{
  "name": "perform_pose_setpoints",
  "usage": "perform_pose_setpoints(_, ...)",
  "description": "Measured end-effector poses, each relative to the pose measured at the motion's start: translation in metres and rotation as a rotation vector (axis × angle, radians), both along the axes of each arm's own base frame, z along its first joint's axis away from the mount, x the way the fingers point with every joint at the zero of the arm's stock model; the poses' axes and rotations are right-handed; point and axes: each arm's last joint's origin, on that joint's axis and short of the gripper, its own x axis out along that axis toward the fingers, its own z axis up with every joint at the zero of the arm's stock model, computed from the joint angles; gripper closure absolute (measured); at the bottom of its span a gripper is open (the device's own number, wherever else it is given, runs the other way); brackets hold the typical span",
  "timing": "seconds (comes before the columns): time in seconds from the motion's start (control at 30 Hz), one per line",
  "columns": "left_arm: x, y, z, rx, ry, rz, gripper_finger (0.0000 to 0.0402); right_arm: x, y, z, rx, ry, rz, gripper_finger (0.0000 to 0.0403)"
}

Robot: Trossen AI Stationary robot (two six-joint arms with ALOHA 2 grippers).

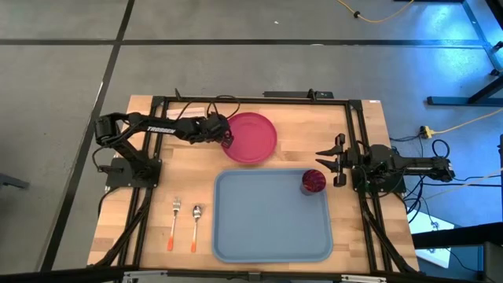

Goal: Pick and place plate/cup/fork/spoon on tray
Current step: Put the pink plate in the middle of the blue tray

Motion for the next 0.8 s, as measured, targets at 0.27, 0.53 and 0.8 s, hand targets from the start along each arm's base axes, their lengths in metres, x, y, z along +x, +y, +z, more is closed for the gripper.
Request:
perform_pose_setpoints(0.27,0.002,-0.006,-0.006,-0.046,0.008,-0.02,0.0318,0.0,0.0,0.0,0.0,0.0,0.0,0.0293)
perform_pose_setpoints(0.53,0.009,-0.012,-0.025,-0.11,0.036,-0.012,0.0318,0.0,0.0,0.0,0.031,-0.003,0.002,0.0293)
perform_pose_setpoints(0.8,0.01,-0.012,-0.027,-0.074,0.052,-0.003,0.0319,0.0,0.0,0.0,0.032,-0.003,0.002,0.0293)
